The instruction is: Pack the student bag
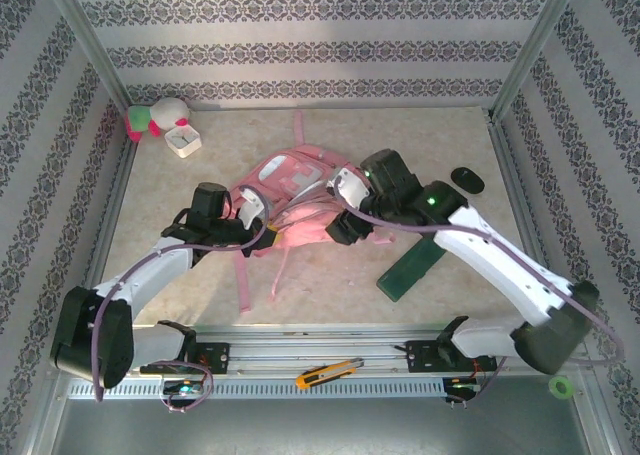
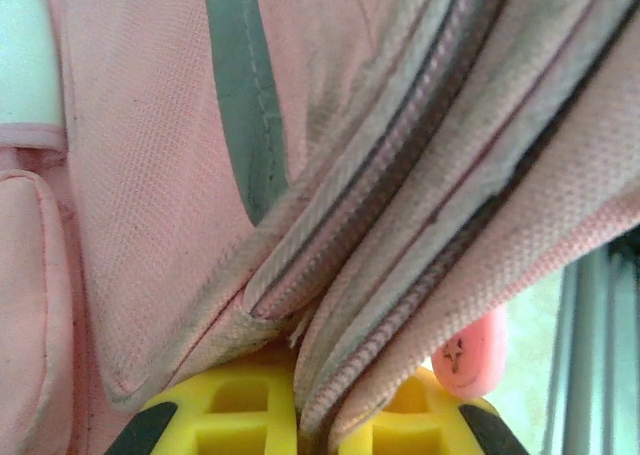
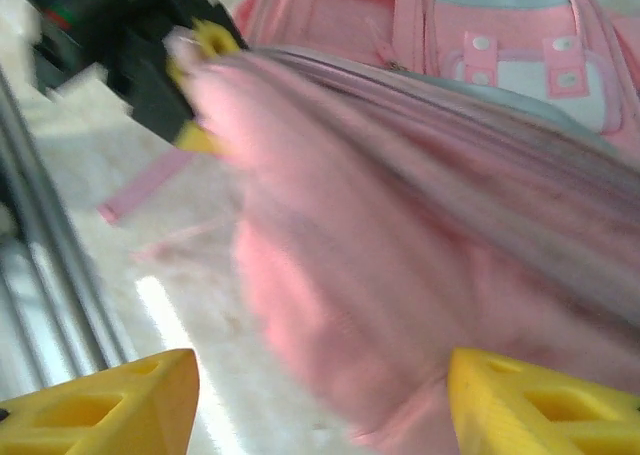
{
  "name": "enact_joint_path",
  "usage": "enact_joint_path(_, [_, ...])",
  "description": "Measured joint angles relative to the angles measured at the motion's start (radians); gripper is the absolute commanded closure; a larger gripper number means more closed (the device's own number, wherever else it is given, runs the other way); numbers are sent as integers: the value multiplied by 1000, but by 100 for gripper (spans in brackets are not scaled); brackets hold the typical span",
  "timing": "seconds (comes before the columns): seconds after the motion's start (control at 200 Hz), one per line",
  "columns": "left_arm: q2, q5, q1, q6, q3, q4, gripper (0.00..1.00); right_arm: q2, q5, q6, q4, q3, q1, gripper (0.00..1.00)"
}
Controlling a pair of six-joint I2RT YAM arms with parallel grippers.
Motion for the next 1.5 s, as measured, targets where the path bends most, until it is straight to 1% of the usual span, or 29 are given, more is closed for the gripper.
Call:
enact_joint_path(0.09, [15, 24, 0, -25, 0, 16, 100, -91, 64, 208, -1, -5, 89, 40])
enact_joint_path(0.155, [18, 38, 0, -34, 0, 21, 100, -133, 104, 360, 18, -13, 145, 41])
enact_joint_path(0.215, [18, 49, 0, -46, 0, 27, 100, -140, 124, 489, 38, -22, 183, 40])
enact_joint_path(0.285, [18, 61, 0, -62, -3, 36, 100, -115, 127, 631, 67, -24, 202, 36])
enact_joint_path(0.345, [18, 69, 0, -74, -6, 45, 100, -66, 127, 732, 106, -29, 206, 30])
enact_joint_path(0.46, [18, 75, 0, -89, -11, 58, 100, 22, 127, 847, 185, -61, 205, 19])
enact_joint_path(0.53, [18, 76, 0, -89, -14, 64, 100, 51, 127, 906, 253, -94, 200, 19])
enact_joint_path(0.605, [18, 77, 0, -88, -17, 67, 98, 57, 124, 966, 343, -142, 174, 25])
enact_joint_path(0.68, [16, 75, 0, -85, -18, 66, 95, 59, 118, 1026, 447, -190, 126, 30])
enact_joint_path(0.764, [4, 65, 0, -76, -20, 65, 93, 67, 108, 1080, 540, -216, 79, 41])
enact_joint_path(0.849, [-21, 47, 0, -60, -24, 62, 89, 83, 87, 1096, 603, -217, 53, 51])
enact_joint_path(0.884, [-30, 39, 0, -54, -24, 58, 89, 87, 80, 1098, 615, -217, 47, 58])
enact_joint_path(0.939, [-42, 29, 0, -47, -24, 49, 85, 90, 67, 1104, 630, -217, 44, 76])
enact_joint_path(0.984, [-51, 21, 0, -35, -24, 39, 79, 90, 60, 1094, 638, -217, 41, 89])
enact_joint_path(1.049, [-68, 15, -1, -26, -24, 21, 69, 90, 55, 1088, 640, -217, 37, 99])
enact_joint_path(1.164, [-111, 6, -5, -22, -23, -11, 41, 84, 21, 1086, 621, -228, 13, 100])
enact_joint_path(1.224, [-140, -7, -7, -2, -17, -29, 29, 74, -5, 1083, 606, -249, -5, 100])
enact_joint_path(1.264, [-161, -21, -8, 3, -12, -35, 24, 68, -23, 1079, 594, -260, -19, 100])
enact_joint_path(1.389, [-201, -64, -6, 52, -3, -35, 20, 53, -73, 1054, 557, -278, -61, 100])
enact_joint_path(1.504, [-170, -85, -6, 134, 24, -47, 17, 45, -122, 1039, 541, -279, -84, 100])
